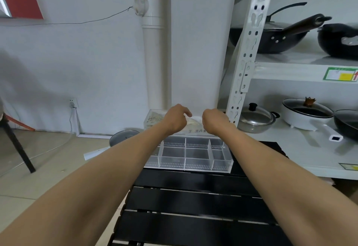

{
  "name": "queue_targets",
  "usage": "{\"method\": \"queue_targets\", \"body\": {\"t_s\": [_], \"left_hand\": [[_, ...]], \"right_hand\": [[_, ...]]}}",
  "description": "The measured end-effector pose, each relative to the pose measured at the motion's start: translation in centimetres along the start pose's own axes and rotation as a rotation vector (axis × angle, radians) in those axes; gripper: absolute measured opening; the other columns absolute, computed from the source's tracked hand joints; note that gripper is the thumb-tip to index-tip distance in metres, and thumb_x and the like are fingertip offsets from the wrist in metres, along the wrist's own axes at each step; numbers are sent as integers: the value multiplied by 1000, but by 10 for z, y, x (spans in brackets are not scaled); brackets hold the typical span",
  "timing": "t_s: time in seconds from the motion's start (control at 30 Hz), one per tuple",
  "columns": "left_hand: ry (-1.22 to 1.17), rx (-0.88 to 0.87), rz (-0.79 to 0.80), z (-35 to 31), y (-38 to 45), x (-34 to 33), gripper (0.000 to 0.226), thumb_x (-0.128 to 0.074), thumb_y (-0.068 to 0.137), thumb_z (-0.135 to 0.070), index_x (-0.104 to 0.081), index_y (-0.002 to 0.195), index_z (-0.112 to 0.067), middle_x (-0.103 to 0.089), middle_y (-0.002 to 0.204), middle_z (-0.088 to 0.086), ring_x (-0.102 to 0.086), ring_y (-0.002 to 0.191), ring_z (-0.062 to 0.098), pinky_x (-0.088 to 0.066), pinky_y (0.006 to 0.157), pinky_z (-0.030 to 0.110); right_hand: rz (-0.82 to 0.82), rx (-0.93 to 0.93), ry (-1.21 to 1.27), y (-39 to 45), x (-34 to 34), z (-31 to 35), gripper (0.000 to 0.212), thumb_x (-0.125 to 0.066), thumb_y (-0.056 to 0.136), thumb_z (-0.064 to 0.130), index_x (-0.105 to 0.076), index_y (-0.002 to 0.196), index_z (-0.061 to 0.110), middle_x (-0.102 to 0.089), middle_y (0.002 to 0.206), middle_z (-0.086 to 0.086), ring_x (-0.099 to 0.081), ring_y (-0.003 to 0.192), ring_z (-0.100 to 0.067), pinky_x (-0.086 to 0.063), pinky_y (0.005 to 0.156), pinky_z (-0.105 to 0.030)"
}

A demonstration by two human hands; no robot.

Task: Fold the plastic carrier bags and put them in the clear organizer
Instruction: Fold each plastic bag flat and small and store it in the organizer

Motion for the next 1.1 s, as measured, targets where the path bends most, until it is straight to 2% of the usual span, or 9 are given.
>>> {"method": "queue_targets", "body": {"t_s": [0.13, 0.27, 0.53, 0.7, 0.8, 0.93, 1.0, 1.07, 1.1], "left_hand": [[-18, -16, -12, 0, -38, 18, 42, -37, 90, 9, -67, 111, -10, -52, 132, 9, -54, 120, 23, -42, 102, 32], [-4, -3, -3, 4, -88, 32, 40, -39, 91, 4, -65, 116, -12, -52, 132, 8, -52, 120, 22, -39, 100, 28], [-119, 225, -69, 29, -188, 64, 43, -46, 89, -1, -55, 130, -8, -56, 132, 8, -53, 121, 23, -40, 103, 31], [-337, 420, -143, 71, -259, 85, 40, -46, 92, -2, -53, 131, -9, -56, 126, 4, -53, 117, 20, -38, 86, 22], [-385, 491, -170, 101, -303, 102, 39, -46, 92, -3, -53, 131, -9, -57, 126, 9, -54, 113, 22, -40, 84, 26], [-422, 607, -214, 152, -365, 115, 39, -48, 89, -3, -54, 127, -7, -60, 120, 12, -57, 110, 25, -45, 90, 32], [-444, 680, -220, 177, -395, 118, 38, -47, 90, -5, -54, 127, -8, -60, 118, 11, -60, 104, 24, -47, 81, 30], [-480, 774, -217, 203, -422, 118, 36, -47, 92, -6, -52, 127, -8, -59, 114, 10, -62, 98, 22, -49, 75, 31], [-501, 827, -217, 216, -436, 118, 35, -47, 92, -5, -51, 127, -7, -58, 113, 10, -62, 97, 22, -51, 77, 34]], "right_hand": [[-82, 48, -27, -22, 9, 23, 13, -47, 87, 0, -53, 84, 11, -54, 99, -8, -55, 90, -29, -41, 73, -34], [-108, 74, -88, -47, 16, 53, 34, -49, 89, 4, -60, 119, 17, -51, 119, -8, -50, 111, -27, -36, 95, -39], [-89, 209, -55, -133, 22, 134, 28, -48, 89, 5, -62, 111, 16, -54, 118, -9, -52, 111, -28, -37, 95, -40], [-41, 312, 20, -182, 14, 201, 29, -49, 89, 9, -62, 115, 14, -58, 118, -8, -56, 113, -28, -40, 88, -36], [-22, 392, 47, -210, 3, 245, 9, -49, 91, 12, -57, 87, 15, -55, 93, -4, -59, 97, -26, -40, 82, -36], [49, 467, 91, -244, -18, 305, 33, -46, 89, 7, -29, 64, 19, -38, 68, 1, -46, 77, -25, -32, 71, -33], [115, 505, 124, -258, -31, 334, 27, -47, 89, 6, -35, 67, 17, -41, 70, 0, -47, 80, -28, -33, 69, -33], [184, 528, 157, -267, -47, 360, 8, -47, 91, 8, -54, 91, 11, -58, 93, -6, -56, 94, -32, -37, 71, -32], [219, 532, 171, -269, -57, 373, 18, -47, 92, 9, -57, 107, 10, -61, 107, -8, -58, 103, -31, -39, 72, -31]]}}
Point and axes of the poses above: each hand's wrist, its own y-axis towards the middle knuckle, its own x-axis out of the back of the hand, z = x × y, the point moved 5 cm from there along y, towards the middle knuckle
